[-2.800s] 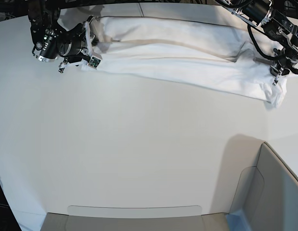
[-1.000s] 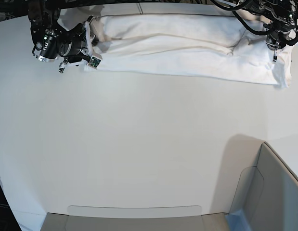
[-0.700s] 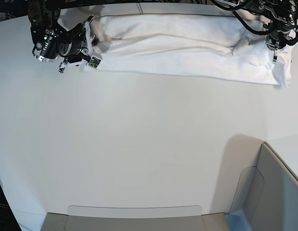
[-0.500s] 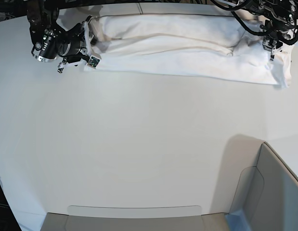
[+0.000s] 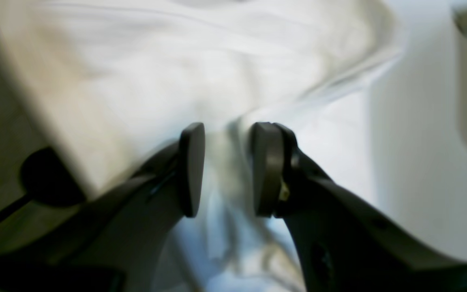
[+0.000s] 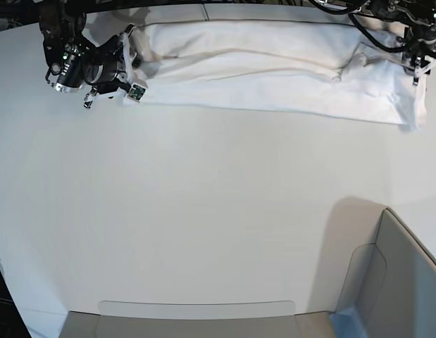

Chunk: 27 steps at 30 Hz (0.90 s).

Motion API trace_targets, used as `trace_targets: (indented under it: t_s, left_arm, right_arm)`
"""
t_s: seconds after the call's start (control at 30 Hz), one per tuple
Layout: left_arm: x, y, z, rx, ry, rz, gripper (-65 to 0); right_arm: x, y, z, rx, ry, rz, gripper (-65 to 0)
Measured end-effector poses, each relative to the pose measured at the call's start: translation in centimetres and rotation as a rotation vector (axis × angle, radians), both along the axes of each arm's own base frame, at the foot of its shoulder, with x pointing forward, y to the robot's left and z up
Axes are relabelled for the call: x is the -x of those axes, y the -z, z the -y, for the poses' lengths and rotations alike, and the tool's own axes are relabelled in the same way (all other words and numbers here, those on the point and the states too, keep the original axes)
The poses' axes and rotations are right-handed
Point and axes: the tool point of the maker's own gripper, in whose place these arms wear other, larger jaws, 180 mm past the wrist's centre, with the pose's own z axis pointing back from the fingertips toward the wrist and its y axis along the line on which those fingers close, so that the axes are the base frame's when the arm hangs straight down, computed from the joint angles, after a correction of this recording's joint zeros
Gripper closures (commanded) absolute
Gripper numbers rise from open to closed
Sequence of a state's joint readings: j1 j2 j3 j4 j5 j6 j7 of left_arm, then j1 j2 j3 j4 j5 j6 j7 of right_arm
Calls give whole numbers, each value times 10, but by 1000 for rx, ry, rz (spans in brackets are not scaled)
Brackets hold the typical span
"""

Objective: Layout the t-shirt on the table in an organized manner, then fold the t-shirt properly
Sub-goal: 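Hold the folded shirt ends with both grippers to straighten it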

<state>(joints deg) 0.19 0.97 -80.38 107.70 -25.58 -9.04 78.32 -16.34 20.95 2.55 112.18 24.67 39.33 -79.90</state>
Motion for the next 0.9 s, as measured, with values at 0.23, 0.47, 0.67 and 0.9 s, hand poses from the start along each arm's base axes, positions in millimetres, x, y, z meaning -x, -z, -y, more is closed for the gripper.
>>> trace_targets:
  t_s: [0.23, 0.47, 0.67, 0.9]
  left_arm:
    - [-6, -14, -12, -49, -13, 35, -212]
    - [-72, -48, -2, -181, 251, 63, -210]
    - [-126, -52, 32, -186, 466, 92, -132]
    - [-102, 13, 18, -38, 370, 31, -97]
  right_arm:
    - [0, 3, 2, 2, 8, -8, -216]
    - [-2, 3, 1, -2, 10, -5, -216]
    - [-4, 2, 1, -3, 9, -1, -216]
    - [-4, 3, 1, 1, 9, -1, -216]
